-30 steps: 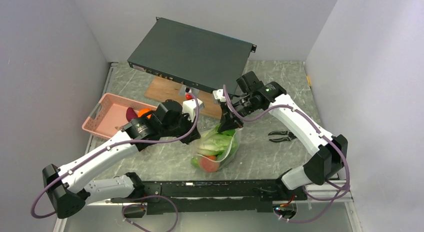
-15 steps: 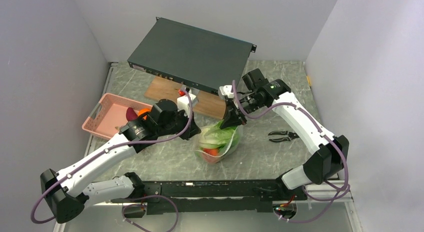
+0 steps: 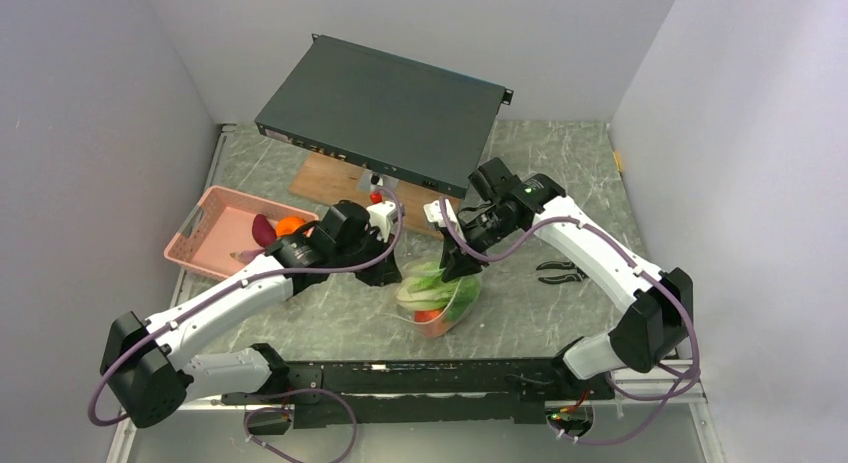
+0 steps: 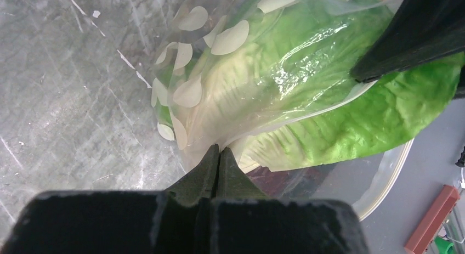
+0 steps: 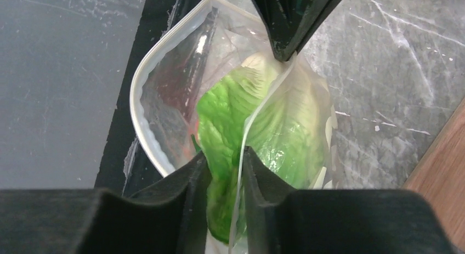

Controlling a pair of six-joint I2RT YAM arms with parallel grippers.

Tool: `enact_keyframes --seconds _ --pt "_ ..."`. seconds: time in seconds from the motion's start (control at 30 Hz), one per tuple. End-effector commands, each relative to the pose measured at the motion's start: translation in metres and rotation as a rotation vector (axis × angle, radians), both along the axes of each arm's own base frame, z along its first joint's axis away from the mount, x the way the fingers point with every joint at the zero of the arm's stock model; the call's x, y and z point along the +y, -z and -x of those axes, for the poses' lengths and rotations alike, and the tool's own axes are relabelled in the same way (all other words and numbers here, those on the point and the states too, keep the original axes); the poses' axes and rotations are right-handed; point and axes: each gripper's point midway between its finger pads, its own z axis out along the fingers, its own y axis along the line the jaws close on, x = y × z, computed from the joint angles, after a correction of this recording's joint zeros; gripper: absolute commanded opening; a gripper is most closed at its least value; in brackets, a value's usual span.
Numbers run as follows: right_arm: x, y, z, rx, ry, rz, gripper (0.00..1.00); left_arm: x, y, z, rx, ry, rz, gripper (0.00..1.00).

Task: Open the zip-top bag and remove the fake food
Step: Adjust the zipper food storage bag at the center of the board.

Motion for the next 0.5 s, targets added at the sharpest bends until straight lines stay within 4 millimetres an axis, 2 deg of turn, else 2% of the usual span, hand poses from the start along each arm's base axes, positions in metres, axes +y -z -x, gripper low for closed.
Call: enact_keyframes --seconds 0.0,0.13,0.47 --pt "0.001 -0.031 0.007 -0.049 -0.053 -0.07 0.32 0.003 0.004 -0.002 0.021 -0.023 -0.014 0.0" --pt "0.004 -0.038 0.009 -0.048 -0.073 -0.089 0.39 0.001 0.005 -0.002 0.026 -0.017 -0.014 0.0" --pt "0.016 -0.005 0.002 -0.109 -0.043 0.037 0.38 -0.004 0.0 -0.004 0.024 -0.005 0.018 0.0"
